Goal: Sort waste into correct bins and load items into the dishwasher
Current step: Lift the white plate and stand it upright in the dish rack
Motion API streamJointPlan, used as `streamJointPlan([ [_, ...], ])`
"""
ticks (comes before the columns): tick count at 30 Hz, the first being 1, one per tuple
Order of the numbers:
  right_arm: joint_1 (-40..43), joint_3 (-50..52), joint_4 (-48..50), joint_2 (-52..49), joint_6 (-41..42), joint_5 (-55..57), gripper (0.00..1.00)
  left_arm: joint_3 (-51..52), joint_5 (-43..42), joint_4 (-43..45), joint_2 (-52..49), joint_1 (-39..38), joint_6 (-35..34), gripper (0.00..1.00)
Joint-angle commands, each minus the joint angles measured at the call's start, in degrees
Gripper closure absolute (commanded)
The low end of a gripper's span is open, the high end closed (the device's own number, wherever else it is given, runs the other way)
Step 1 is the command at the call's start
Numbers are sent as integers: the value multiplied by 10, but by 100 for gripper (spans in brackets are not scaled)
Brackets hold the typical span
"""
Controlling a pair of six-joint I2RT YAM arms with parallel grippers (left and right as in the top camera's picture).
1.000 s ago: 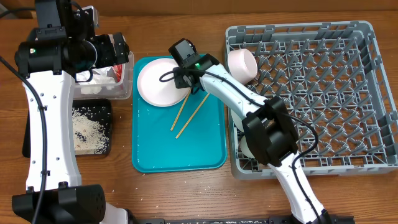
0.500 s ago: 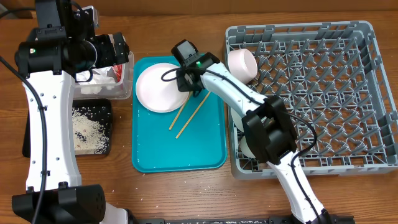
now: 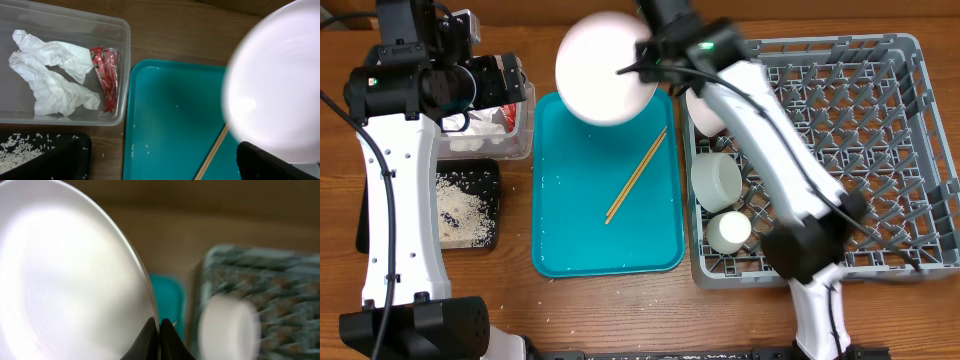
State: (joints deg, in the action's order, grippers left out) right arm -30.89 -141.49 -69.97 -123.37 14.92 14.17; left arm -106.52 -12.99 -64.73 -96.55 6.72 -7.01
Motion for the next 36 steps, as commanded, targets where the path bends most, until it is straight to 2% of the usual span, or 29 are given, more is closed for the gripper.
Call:
streamJointPlan([
  [1,-2,-15,-4,57,-15,228,96,-5,3,2,-2,-4,6,0],
  [3,0,-15,-11,63,-15,350,96,-5,3,2,-2,-4,6,0],
  [6,10,-10,-27,62,-15,468,96,-5,3,2,-2,-4,6,0],
  [15,87,19,-159,46,8,467,96,-5,3,2,-2,-4,6,0],
  [18,108,33,-167,45,7,440,96,-5,3,2,-2,-4,6,0],
  [24,132,111,-125,44,-7,444,96,-5,3,2,-2,-4,6,0],
  [31,136,245,14,44,-52,507,96,-5,3,2,-2,-4,6,0],
  [36,136,268,44,43,-52,505,96,-5,3,2,-2,-4,6,0],
])
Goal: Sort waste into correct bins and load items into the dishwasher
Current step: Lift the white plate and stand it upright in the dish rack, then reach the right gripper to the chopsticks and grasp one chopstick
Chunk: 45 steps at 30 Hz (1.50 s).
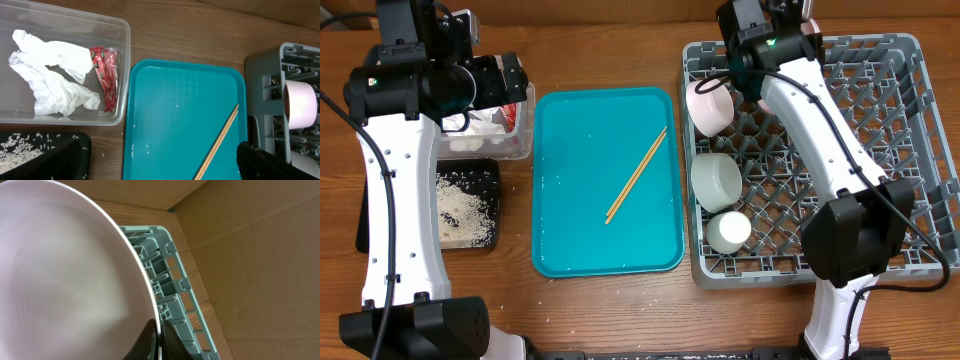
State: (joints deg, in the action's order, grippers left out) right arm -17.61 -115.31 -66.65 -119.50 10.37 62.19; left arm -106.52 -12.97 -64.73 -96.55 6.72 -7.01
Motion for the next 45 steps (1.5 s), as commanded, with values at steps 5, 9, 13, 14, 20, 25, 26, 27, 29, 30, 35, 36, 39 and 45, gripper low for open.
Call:
streamJointPlan([
  [5,2,6,14,5,-7,-27,96,-5,3,2,-2,-4,6,0],
  [9,1,6,3,5,-6,-100,96,-5,3,2,-2,-4,6,0],
  [13,-2,6,1,5,-6,-144,92,-5,3,2,-2,-4,6,0],
  [14,-2,6,2,5,-6,-148,87,-5,3,2,-2,-4,6,0],
  [20,-7,2,-3,10,-6,-150,27,-5,3,2,-2,-4,6,0],
  [25,-23,-31,-14,47,-6,-194,15,-5,3,2,-2,-4,6,0],
  [26,-24,-37,-14,54,-6,-210,15,-5,3,2,-2,-4,6,0],
  [27,-27,-45,-12,68,-5,-255,15,-5,3,2,-2,-4,6,0],
  [29,-34,-50,-2,93,-1,-380,14,-5,3,2,-2,-4,6,0],
  [30,-38,-50,7,102,-2,-483,14,-5,3,2,-2,-4,6,0],
  [35,-55,-36,69,91,6,-809,29,-5,3,2,-2,-4,6,0],
  [36,-64,-26,85,82,27,-818,30,-5,3,2,-2,-4,6,0],
  [39,-90,3,109,55,73,-793,34,-5,3,2,-2,-4,6,0],
  [45,-151,37,85,-23,245,-672,41,-5,3,2,-2,-4,6,0],
])
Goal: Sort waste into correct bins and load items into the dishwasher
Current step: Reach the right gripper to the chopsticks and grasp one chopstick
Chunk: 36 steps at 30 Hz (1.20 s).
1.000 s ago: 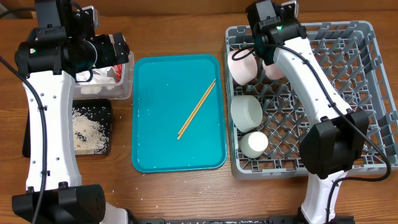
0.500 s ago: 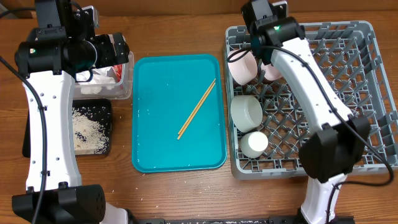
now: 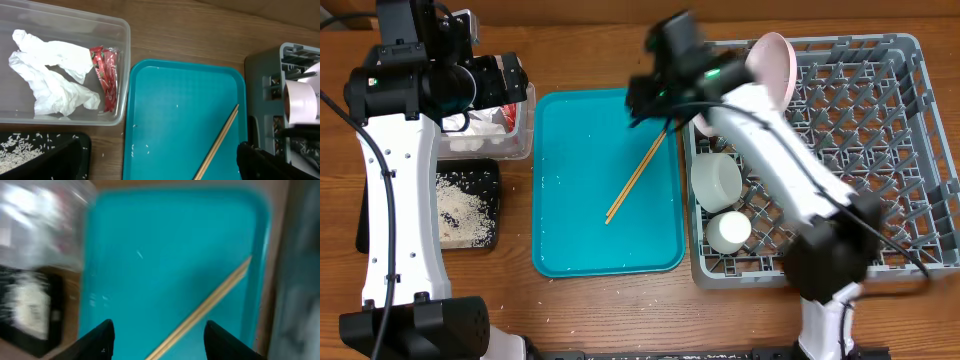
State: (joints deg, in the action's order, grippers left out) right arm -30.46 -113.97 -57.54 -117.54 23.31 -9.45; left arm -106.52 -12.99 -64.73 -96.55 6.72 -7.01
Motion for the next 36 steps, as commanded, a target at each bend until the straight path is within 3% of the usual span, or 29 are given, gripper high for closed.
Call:
streamJointPlan([
  [1,-33,30,-6,-61,133,55,41,-5,3,2,-2,-4,6,0],
  [11,-52,30,15,-154,172,70,42,-5,3,2,-2,-4,6,0],
  [29,-52,30,22,-192,174,69,43,-5,3,2,-2,-4,6,0],
  [33,-52,30,24,-193,172,73,67,-5,3,2,-2,-4,6,0],
  [36,-52,30,17,-193,162,105,74,-5,3,2,-2,-4,6,0],
])
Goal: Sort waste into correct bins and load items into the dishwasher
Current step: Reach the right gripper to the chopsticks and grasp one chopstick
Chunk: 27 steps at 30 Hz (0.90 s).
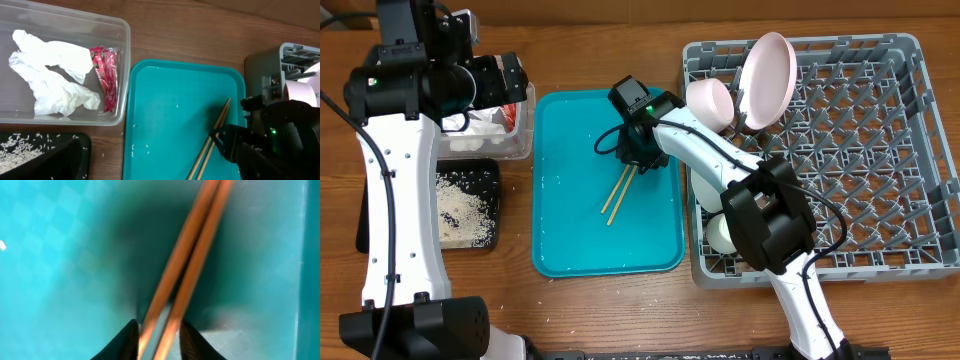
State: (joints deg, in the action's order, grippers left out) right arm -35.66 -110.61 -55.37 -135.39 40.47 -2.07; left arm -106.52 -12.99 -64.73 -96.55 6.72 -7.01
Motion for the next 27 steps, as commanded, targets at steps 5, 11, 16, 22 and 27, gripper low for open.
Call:
streamJointPlan([
  [5,16,-83,-71,-13,-104,35,57,-5,3,2,-2,-4,6,0],
  [11,7,-150,-123,-14,-96,3,49,-5,3,2,-2,-4,6,0],
  [16,-3,-109,-89,-14,-41,5,48,-5,3,2,-2,-4,6,0],
  [22,-3,-48,-35,-15,-31,4,48,-5,3,2,-2,-4,6,0],
  [27,-3,-48,-21,-19,-34,3,48,-5,3,2,-2,-4,6,0],
])
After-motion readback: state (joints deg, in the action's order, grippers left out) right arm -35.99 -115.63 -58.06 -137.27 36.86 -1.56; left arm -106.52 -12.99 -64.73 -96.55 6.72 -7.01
